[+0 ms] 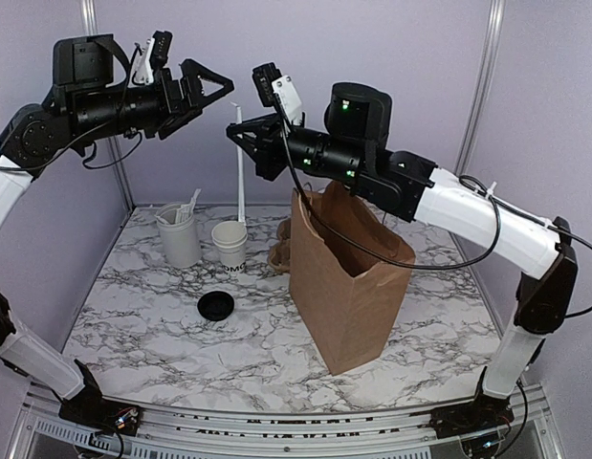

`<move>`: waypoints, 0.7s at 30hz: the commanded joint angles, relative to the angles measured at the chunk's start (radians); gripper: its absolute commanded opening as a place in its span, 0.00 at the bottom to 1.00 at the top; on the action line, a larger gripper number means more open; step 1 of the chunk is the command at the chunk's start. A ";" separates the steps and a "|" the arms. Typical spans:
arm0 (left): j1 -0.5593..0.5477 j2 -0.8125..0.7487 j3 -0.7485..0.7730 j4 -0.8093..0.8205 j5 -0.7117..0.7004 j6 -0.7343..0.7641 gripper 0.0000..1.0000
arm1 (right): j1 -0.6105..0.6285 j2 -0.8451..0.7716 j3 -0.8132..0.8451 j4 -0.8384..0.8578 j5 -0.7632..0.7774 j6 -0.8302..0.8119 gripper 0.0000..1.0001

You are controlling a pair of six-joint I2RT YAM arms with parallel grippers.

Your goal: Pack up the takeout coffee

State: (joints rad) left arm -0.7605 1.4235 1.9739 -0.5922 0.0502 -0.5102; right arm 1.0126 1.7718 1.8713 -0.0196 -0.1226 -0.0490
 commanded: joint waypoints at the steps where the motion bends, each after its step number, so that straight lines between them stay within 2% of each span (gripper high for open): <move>1: -0.003 -0.050 -0.003 0.035 -0.086 0.021 0.99 | 0.002 -0.086 0.043 -0.019 0.052 0.007 0.03; 10: -0.003 -0.062 -0.080 0.064 -0.089 0.017 0.99 | -0.023 -0.221 0.070 -0.101 0.073 0.019 0.05; 21: -0.003 -0.064 -0.144 0.088 -0.095 0.019 0.99 | -0.070 -0.453 -0.135 -0.076 0.148 0.044 0.08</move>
State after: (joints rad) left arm -0.7605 1.3735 1.8420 -0.5480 -0.0376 -0.5056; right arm 0.9668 1.3613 1.8046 -0.0959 -0.0353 -0.0216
